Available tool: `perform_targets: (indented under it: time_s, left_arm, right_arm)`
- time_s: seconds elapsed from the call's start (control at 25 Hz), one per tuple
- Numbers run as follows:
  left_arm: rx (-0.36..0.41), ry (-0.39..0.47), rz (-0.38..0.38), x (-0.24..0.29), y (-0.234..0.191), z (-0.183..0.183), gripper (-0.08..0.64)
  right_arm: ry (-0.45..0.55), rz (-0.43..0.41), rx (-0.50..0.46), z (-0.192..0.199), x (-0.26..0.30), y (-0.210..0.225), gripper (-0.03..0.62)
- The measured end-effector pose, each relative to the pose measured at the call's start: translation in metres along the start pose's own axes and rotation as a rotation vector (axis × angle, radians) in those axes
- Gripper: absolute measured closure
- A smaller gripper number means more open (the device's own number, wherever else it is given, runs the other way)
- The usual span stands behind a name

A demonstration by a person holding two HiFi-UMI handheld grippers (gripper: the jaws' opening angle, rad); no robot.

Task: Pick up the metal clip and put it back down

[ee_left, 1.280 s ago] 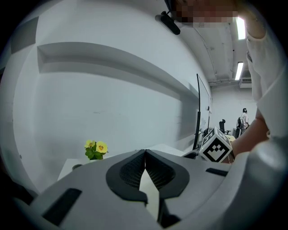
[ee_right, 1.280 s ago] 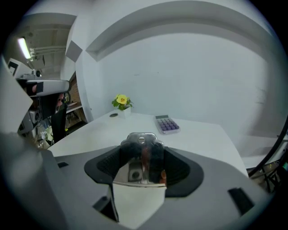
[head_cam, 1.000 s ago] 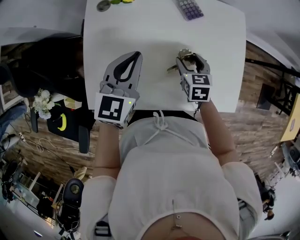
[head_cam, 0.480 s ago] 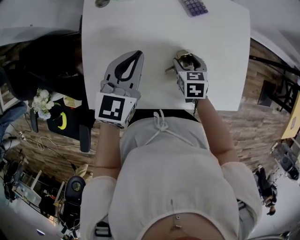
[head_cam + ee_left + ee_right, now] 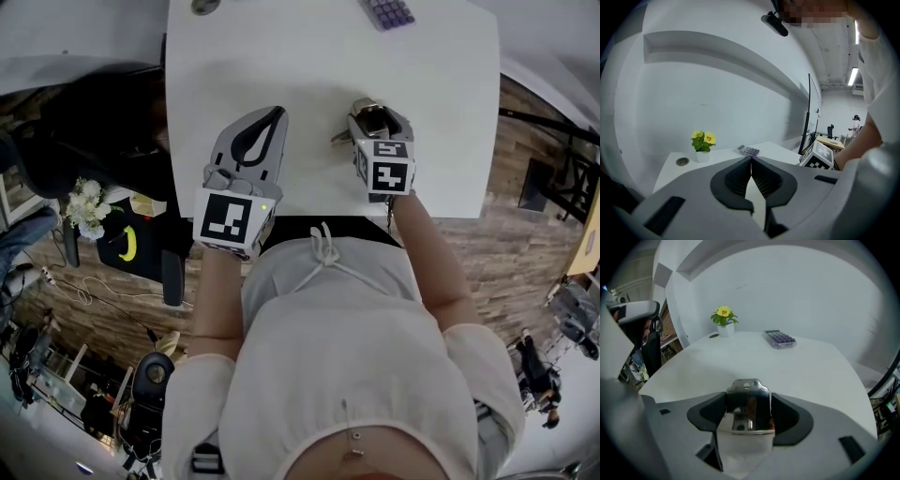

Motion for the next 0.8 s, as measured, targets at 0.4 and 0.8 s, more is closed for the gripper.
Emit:
perform_targets:
  time_s: [0.4, 0.8]
  left_arm:
    - [0.076, 0.065, -0.006, -0.016, 0.023, -0.021, 0.541]
    - [0.169, 0.128, -0.018, -0.028, 0.054, -0.061, 0.541]
  right_arm:
    - [0.171, -0.058, 0.022, -0.018, -0.054, 0.013, 0.273]
    - [0.473, -0.079, -0.047, -0.059, -0.144, 0.039, 0.437]
Point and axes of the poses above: the fingertips, and each gripper's own axes: x forward along the fingers, y to its right, z out of its underside, the point moved 10 cm from there along -x, backward along the fingers, and after that the axes turned 8 degrees about z, right-handed, at the moved point
